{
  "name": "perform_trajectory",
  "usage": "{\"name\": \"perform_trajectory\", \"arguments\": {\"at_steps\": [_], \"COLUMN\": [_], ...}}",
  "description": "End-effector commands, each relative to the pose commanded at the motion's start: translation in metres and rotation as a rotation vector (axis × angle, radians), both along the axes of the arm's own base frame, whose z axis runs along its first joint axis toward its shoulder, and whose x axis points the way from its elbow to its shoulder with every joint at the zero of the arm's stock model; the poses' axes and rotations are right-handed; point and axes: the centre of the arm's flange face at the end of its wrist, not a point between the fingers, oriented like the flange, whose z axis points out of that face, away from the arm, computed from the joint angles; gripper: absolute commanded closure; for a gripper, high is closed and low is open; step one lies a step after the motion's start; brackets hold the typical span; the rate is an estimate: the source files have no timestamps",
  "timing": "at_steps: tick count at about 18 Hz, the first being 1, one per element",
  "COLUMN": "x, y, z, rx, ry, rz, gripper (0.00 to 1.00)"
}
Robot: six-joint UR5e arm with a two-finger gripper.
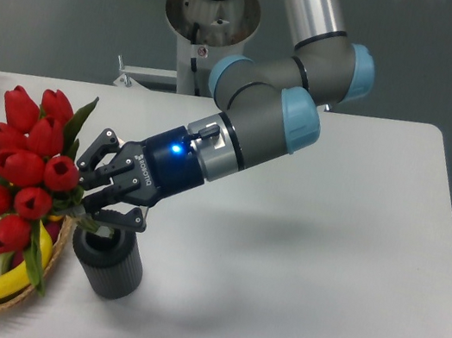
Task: Insert the flowers into the vase
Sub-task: 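Lower the tulip stems down into the vase opening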
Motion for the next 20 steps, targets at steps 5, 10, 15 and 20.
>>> {"name": "perform_trajectory", "arguments": {"at_steps": [5,10,15,20], "x": [-0.003,-0.008,-0.013,-0.013], "y": [0.004,-0.001,-0.010,-0.019], "z": [-0.020,-0.036,-0.052,-0.074], "rx": [-0.022,-0.042,-0.057,-0.020], "ry": [-0.025,-0.051,-0.070,-0.039], "rz": [-0.002,0.008,0.023,0.017], "gripper": [0.78,0.77,0.76,0.74]}}
